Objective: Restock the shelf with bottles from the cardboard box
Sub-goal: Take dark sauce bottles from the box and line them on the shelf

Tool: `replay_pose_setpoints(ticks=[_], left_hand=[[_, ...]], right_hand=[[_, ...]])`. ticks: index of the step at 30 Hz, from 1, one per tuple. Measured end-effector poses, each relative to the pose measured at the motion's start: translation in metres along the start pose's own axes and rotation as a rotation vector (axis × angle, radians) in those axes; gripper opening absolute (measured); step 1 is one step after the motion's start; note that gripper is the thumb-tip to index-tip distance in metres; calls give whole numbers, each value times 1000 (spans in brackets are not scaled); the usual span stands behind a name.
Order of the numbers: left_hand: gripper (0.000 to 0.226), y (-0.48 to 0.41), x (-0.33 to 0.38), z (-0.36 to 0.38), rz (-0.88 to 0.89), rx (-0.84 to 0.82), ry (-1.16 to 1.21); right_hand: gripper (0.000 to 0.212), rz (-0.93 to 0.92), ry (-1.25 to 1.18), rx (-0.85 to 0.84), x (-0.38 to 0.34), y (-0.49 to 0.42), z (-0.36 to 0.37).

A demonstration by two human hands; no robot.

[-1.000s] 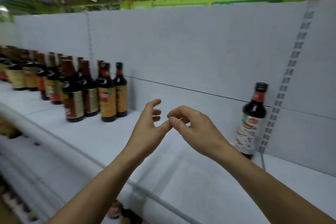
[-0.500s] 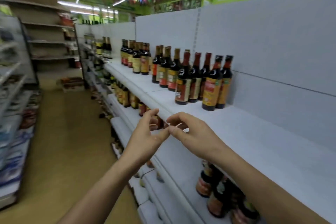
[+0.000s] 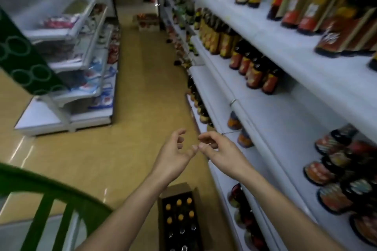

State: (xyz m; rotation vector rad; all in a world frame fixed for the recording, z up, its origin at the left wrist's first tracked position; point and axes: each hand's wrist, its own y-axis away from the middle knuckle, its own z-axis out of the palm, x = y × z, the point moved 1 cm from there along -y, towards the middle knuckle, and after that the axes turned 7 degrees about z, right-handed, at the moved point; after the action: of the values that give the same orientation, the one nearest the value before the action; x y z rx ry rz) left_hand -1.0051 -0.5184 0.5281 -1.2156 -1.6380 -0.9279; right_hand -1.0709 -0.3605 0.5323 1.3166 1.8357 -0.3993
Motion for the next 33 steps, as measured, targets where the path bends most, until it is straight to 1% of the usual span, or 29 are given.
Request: replay_pose_setpoints(ticks=[3,9,12,18,22,28,30,33], left_hand=[[61,9,-52,-4,-132,39,-8],[59,20,-134,16,-360,107,21],[55,21,-178,39,-420,134,22],[53,30,-267,88,-557,127,35],[52,41,-327,121,-629,106,39],[53,71,-426,178,-735,22,18],[53,82,-460,195,-770,-2,18],[53,97,-511,215,-797,-63,-11]], right_hand=[[29,36,11,-141,28,-20,49],[22,138,11,-346,94,-43,135],[19,167,6,-421,134,-52,171],[25,276,16,-515,215,-63,223],[30,331,57,-557,272,-64,253],[27,381,121,-644,361,-59,324],[26,389,168,-678,392,-55,351],[32,380,289,-763,436,-52,391]])
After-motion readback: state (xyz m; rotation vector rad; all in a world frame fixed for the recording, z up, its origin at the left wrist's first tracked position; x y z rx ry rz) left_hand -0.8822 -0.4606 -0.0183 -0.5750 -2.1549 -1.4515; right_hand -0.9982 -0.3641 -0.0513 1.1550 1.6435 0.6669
